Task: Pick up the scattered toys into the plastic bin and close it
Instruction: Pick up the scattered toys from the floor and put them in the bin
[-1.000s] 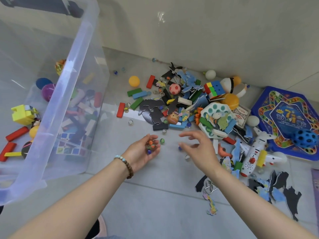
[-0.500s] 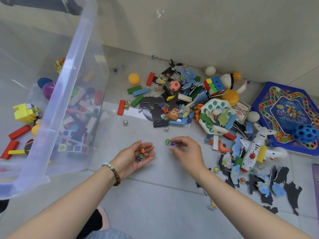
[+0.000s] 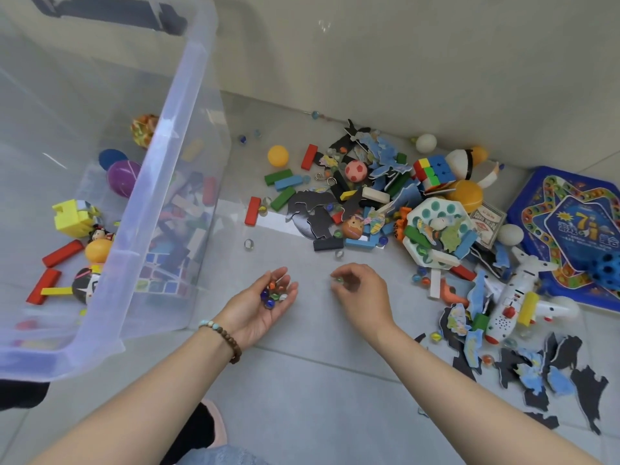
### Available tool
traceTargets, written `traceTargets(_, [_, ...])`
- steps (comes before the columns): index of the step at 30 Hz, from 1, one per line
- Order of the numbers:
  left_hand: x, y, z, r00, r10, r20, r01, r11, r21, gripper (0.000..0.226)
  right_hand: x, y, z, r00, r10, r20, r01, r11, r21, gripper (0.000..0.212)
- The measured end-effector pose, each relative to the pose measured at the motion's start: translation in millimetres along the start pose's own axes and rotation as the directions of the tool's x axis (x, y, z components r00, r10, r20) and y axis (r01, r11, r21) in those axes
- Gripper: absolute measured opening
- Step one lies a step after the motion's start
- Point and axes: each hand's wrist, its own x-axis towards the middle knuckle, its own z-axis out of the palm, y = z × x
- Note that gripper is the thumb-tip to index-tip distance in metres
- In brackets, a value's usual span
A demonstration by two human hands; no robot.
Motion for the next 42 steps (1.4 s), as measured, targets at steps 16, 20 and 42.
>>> traceTargets(16, [-3, 16, -21, 0.949, 0.304, -0.082, -0.267, 0.914, 0.305, 0.023, 29, -9, 12, 0.996, -0.072, -0.052, 0.065, 0.990, -0.128, 0.014])
traceTargets(20, [-9, 29, -32, 0.949, 0.309, -0.065, -0.274, 0.907, 0.320, 0.021, 28, -26, 20, 0.996, 0.090, 0.026, -0.093, 0.977, 0.194, 0.010])
traceTargets(42, [-27, 96, -80, 0.954, 0.290, -0.074, -0.265, 0.933, 0.243, 0.023, 41, -95, 122, 0.938, -0.170, 0.300, 0.246, 0.940, -0.235, 0.019])
